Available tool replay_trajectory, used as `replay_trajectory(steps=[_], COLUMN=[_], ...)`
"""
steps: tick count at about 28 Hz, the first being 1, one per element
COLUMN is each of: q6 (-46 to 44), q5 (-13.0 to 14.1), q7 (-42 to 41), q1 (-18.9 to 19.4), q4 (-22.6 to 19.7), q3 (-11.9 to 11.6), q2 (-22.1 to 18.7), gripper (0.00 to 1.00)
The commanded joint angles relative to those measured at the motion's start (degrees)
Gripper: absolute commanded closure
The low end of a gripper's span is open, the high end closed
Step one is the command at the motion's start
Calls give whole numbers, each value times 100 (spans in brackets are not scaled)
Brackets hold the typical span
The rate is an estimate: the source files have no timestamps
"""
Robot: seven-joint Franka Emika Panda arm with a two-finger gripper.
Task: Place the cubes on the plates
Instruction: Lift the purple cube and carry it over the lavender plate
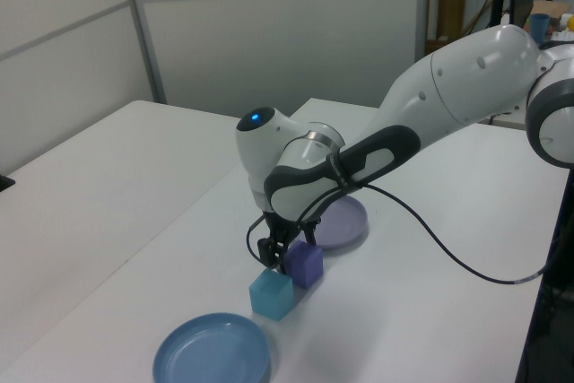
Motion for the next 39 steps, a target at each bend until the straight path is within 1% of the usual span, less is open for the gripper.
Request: replay_trajectory(steps=[1,2,3,4,5,6,7,8,9,13,15,17,19,20,21,24,29,30,33,36,37,38,39], q6=[110,110,110,110,110,110,101,101,75,4,-22,-31,-66,-101,-127,-154,-101,-84,-66,56,118,188,258], q5=[-228,-255,-351,-378,-378,-369,-369,-343,-308,-299,-212,16,332,534,597,624,624,589,545,580,597,606,624], q7=[-17,-17,-69,-131,-210,-289,-359,-395,-395,-334,-272,-254,-298,-316,-325,-412,-553,-614,-729,-755,-729,-712,-703], q1=[88,96,96,96,96,96,88,88,88,88,44,-9,-123,-280,-351,-510,-940,-1036,-1090,-1221,-1265,-1292,-1310], q4=[-305,-314,-323,-323,-323,-314,-314,-297,-253,-244,-104,-7,134,265,318,459,547,556,547,556,556,556,556], q3=[-10,-18,-10,-10,-10,-10,-10,-10,-10,-10,-10,-53,-71,-71,-71,-71,-80,-80,-80,-80,-80,-80,-80], q2=[-123,-115,-114,-114,-114,-114,-114,-114,-114,-141,-167,-211,-272,-316,-317,-325,-282,-238,-89,113,140,140,149], gripper=[8,18,38,50,59,63,69,78,100,100,100,100,100,100,100,100,100,98,97,96,92,83,70])
